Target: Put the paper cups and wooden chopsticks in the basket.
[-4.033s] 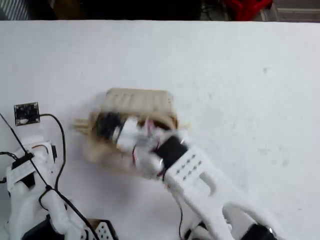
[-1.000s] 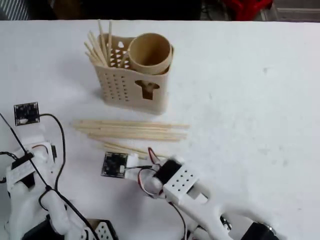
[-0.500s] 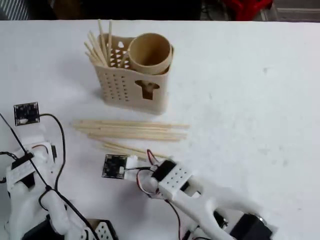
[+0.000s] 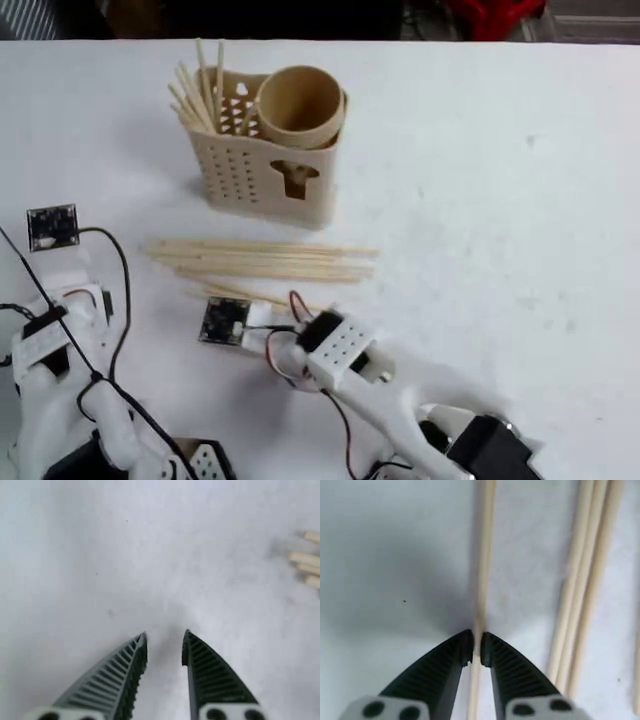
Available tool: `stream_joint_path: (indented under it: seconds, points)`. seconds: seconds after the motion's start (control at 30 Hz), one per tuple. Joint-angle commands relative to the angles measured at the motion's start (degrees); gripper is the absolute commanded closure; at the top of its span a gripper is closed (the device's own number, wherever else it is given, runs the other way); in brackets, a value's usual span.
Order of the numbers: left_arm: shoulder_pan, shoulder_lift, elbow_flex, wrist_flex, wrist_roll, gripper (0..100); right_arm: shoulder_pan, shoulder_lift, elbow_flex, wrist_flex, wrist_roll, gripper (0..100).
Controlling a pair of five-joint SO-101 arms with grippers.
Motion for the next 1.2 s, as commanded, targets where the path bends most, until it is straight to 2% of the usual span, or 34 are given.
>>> stream_joint_path:
  seconds: [0.0,0.17,0.3,0.43,0.63,0.9,1.17]
  points:
    - [1.0,0.0,-0.4,-1.4,0.4,87,2.7,-3.2,-6.4,5.1,-3.7,98.1]
    - [1.0,0.0,-0.4,-1.4,0.4,87,8.3,-13.5,-14.9,12.0,-9.5,98.1]
    - [1.0,0.0,-0.4,-1.4,0.4,87,8.5,-21.8,-23.1,11.7,-12.0,98.1]
    - [1.0,0.0,-0.4,-1.4,0.4,87,8.5,-22.8,-35.2,8.9,-15.4,98.1]
    - [1.0,0.0,-0.4,-1.4,0.4,87,8.7,-14.5,-50.9,-4.4,-26.2,98.1]
    - [1.0,0.0,-0.3,-1.4,0.4,87,11.5,4.2,-63.4,-28.3,-27.0,98.1]
    - [1.0,0.0,-0.3,-1.4,0.4,87,14.6,19.6,-71.5,-34.4,-27.4,98.1]
